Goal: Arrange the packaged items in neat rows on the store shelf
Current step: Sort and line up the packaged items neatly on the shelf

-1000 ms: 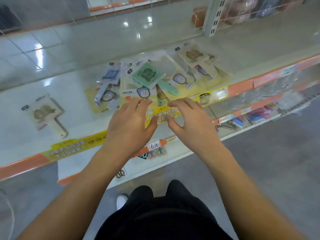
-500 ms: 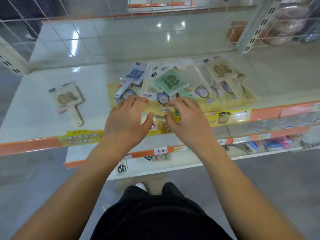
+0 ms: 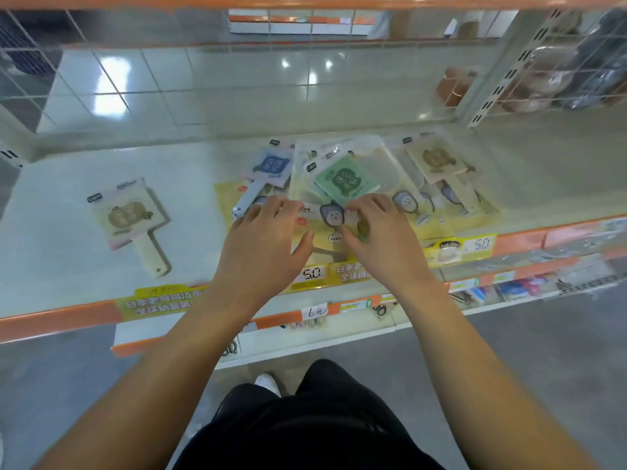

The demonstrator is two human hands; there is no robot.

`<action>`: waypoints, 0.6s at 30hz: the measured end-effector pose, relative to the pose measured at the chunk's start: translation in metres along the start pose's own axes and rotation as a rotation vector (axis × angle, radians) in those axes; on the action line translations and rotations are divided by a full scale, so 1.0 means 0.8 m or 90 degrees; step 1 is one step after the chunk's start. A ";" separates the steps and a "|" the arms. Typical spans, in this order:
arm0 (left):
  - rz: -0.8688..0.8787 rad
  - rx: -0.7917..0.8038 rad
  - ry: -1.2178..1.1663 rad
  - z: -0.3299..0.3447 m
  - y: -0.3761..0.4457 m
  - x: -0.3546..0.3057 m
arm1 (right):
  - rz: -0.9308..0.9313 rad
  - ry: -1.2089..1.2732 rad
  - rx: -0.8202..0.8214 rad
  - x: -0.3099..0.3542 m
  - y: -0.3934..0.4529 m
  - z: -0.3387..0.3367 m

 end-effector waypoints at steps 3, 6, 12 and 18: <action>-0.020 -0.009 -0.007 -0.001 0.007 0.000 | 0.001 -0.001 0.010 -0.004 0.018 -0.002; -0.031 -0.030 -0.015 -0.001 0.013 -0.007 | 0.014 0.009 0.060 -0.010 0.043 -0.004; -0.070 -0.030 -0.021 0.001 0.020 -0.022 | 0.027 -0.040 0.175 -0.026 0.076 0.003; -0.097 -0.052 -0.018 0.014 0.021 -0.033 | 0.002 -0.036 0.170 -0.038 0.077 0.009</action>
Point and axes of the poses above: each hand's wrist, its own y-axis towards the middle knuckle, its own z-axis out of the palm, x = y × z, the point moved 1 cm from there along y, towards the middle knuckle, and after that the axes turned 9 degrees about -z, right-handed, at the moved point
